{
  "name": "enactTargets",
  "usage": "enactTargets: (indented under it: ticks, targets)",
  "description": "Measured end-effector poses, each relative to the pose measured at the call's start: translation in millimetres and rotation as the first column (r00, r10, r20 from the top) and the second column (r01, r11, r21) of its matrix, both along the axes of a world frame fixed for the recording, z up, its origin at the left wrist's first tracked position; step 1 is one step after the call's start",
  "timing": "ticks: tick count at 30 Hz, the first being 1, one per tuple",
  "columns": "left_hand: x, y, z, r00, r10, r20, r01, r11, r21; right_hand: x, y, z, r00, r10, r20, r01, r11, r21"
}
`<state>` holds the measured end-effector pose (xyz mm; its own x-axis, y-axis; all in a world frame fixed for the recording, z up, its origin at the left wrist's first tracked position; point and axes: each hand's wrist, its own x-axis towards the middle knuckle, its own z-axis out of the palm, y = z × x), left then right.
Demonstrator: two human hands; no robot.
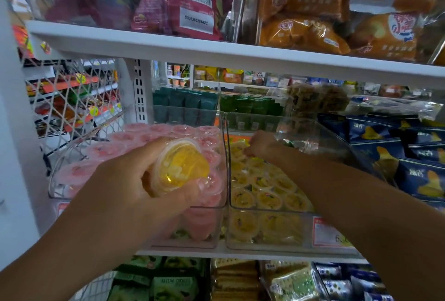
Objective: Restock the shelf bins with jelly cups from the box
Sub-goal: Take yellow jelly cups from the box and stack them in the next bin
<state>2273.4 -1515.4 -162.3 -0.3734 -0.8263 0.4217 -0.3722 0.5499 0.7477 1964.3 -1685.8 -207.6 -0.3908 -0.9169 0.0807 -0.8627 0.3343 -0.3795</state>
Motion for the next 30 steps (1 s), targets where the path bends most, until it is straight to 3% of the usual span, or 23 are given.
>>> enactTargets:
  ticks: [4,7,11,16,23,30]
  targets:
    - [-1.6,-2.1,0.6,1.000,-0.019,0.013,0.019,1.000,-0.010,-10.0,3.5,-17.0,0.971,0.146,0.187,-0.134,0.988,-0.078]
    - [-5.0,-1.3,0.3,1.000,-0.021,0.005,0.021,1.000,0.004,-9.7,12.7,-18.5,0.962,0.262,0.074,-0.271,0.946,0.179]
    - [-6.2,2.0,-2.7,1.000,-0.023,0.010,0.023,0.999,0.026,-5.8,15.9,-16.5,0.958,0.278,-0.071,-0.222,0.875,0.431]
    - [-8.0,0.8,-3.0,1.000,-0.023,-0.003,0.023,1.000,0.018,5.3,13.3,-17.4,0.962,0.265,-0.064,-0.229,0.912,0.341]
    - [-7.2,3.0,-0.3,1.000,-0.005,0.009,0.005,1.000,0.010,9.5,16.3,-28.2,0.919,0.369,-0.140,-0.261,0.836,0.483]
    - [-10.1,4.8,-0.6,1.000,-0.017,-0.010,0.017,1.000,0.001,16.0,29.0,-18.8,0.910,0.414,-0.020,-0.367,0.827,0.427]
